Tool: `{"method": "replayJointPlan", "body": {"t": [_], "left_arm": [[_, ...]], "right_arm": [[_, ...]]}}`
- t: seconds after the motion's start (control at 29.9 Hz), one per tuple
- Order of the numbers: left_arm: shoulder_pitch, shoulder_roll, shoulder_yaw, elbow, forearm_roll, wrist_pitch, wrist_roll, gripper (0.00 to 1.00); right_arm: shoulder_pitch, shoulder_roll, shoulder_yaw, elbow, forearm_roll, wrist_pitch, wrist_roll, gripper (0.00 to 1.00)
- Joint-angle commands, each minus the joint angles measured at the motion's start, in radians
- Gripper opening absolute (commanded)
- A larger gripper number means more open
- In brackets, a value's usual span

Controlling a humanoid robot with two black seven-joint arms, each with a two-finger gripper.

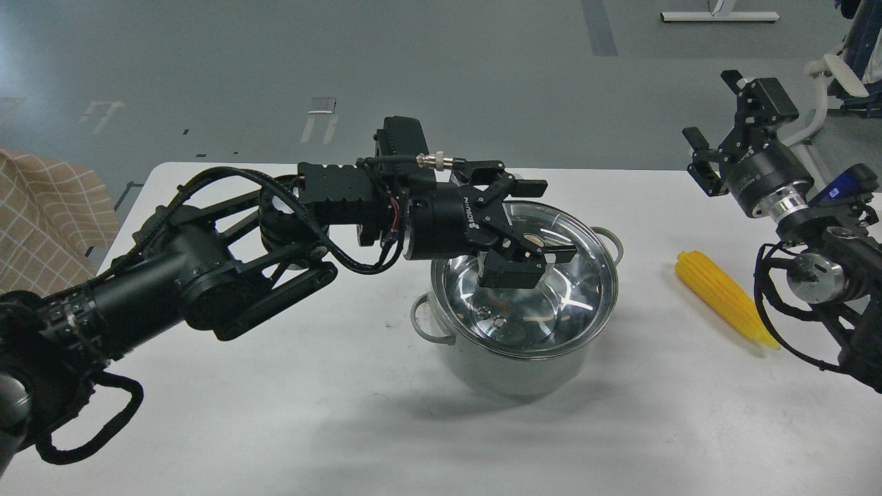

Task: Open pot and put corn in
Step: 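Reach the left gripper over the pot and grasp the lid's brass knob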

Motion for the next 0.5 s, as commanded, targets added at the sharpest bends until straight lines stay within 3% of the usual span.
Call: {"method": "replayJointPlan", "body": {"t": [0.0, 0.47], "left_arm": [[-0.001, -0.043, 0.007, 0.069, 0.006, 0.003, 0.0, 0.98], [0.021, -0.08, 0.064, 0.147, 0.006, 0.024, 0.0, 0.93]], "right_arm": [[-0.005, -0.002, 0.001, 0.001, 0.0, -0.001, 0.0, 1.0], [-0.018, -0.002, 0.001, 0.013, 0.0, -0.001, 0.0, 1.0]]}}
